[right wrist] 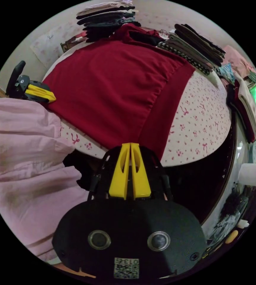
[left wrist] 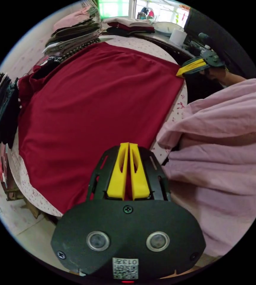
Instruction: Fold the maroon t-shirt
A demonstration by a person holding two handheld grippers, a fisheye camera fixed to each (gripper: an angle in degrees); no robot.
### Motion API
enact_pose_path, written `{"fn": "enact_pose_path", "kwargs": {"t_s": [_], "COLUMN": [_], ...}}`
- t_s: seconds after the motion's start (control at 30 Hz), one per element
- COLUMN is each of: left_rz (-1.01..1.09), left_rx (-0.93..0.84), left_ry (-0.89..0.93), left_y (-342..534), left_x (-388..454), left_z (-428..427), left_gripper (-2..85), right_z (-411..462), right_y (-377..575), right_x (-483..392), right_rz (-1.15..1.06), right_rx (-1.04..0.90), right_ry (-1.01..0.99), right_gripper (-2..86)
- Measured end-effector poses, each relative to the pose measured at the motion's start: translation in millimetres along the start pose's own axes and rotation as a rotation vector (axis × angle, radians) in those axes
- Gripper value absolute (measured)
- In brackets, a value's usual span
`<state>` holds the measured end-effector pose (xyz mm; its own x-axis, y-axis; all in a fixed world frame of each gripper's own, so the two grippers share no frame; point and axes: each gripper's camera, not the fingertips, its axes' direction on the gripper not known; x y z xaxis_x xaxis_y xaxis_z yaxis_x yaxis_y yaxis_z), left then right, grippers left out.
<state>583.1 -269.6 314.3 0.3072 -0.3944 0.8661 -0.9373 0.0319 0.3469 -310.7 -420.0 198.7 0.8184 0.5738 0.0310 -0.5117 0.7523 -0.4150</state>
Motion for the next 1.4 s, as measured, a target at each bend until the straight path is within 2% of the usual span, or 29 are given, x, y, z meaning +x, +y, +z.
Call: {"fn": "enact_pose_path", "kwargs": {"t_s": [0.1,0.2,0.27,0.33,0.43,0.57,0.73,0.8,0.9,0.97,1.2,1.4], "left_rz": [-0.091,-0.342,-0.598,-0.747,-0.838,-0.699,-0.665,-0.652,-0.621,-0.596,-0.475,-0.346], "left_rx": [0.034,0.137,0.196,0.212,0.201,0.093,0.063,0.052,0.024,0.058,0.136,0.175], "left_ry": [-0.048,-0.036,-0.041,-0.011,0.064,0.101,0.143,0.177,0.270,0.312,0.452,0.348], "left_y": [17,57,106,146,189,185,172,165,157,162,190,174], "left_x": [-9,-36,-60,-72,-76,-61,-73,-80,-88,-88,-88,-101], "left_z": [-8,-29,-39,-39,-30,-1,32,44,58,51,-8,-89], "left_gripper": [0.5,2.1,5.6,7.7,9.8,12.3,14.2,13.1,5.1,2.5,1.3,1.1], "right_z": [-20,-44,-49,-52,-57,-63,-71,-72,-73,-76,-81,-85], "right_y": [9,21,30,42,53,59,58,58,56,56,65,64], "right_x": [-5,-11,-10,-10,-13,-17,-25,-31,-39,-43,-52,-64], "right_rz": [0.010,0.013,0.037,0.040,0.042,0.027,-0.009,-0.040,-0.073,-0.077,-0.059,-0.077], "right_rx": [0.024,0.127,0.134,0.128,0.113,0.090,0.070,0.056,0.026,0.023,0.024,0.067], "right_ry": [0.047,0.040,0.022,0.006,0.021,0.030,0.052,0.056,0.063,0.076,0.094,0.160], "right_gripper": [0.9,2.1,4.2,7.3,8.7,8.9,9.2,9.4,9.7,9.9,12.7,13.0]}}
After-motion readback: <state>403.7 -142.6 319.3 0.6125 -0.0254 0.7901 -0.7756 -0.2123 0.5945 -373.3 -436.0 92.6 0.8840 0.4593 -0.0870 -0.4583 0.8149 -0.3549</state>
